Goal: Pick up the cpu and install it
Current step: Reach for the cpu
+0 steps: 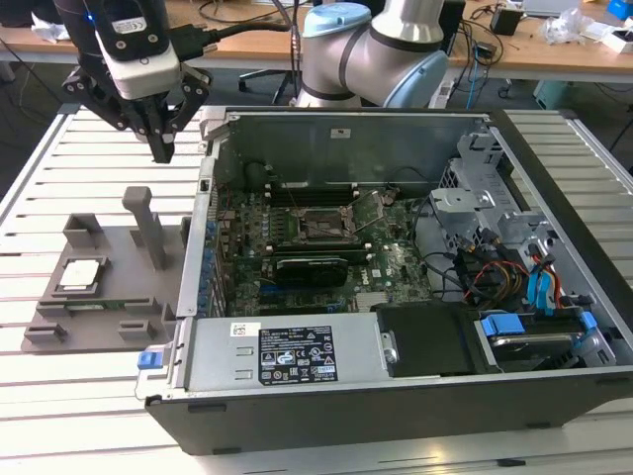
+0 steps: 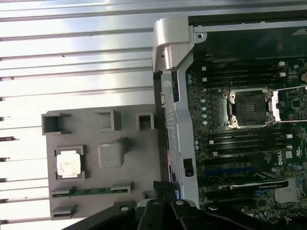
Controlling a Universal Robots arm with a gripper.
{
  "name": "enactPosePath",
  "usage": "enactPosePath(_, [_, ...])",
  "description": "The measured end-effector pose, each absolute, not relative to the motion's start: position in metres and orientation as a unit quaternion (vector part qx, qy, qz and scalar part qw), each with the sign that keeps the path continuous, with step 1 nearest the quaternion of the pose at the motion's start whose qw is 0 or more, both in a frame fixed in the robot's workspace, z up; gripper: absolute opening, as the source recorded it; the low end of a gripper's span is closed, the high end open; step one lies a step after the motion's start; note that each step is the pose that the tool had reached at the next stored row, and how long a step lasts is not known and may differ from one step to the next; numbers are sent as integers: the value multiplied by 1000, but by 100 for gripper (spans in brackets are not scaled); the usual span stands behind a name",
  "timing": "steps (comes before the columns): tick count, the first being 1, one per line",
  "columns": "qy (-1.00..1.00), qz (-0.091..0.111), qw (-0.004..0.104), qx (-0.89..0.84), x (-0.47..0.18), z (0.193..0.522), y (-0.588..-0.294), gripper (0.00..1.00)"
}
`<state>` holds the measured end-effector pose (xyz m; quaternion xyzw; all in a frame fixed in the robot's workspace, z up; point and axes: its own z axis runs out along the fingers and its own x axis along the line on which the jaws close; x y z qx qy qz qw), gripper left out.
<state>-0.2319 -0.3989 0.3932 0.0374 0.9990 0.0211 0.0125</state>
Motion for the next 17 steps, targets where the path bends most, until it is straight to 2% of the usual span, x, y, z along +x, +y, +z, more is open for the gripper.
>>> enactPosePath(17, [999, 21, 13, 37, -256, 393, -399, 11])
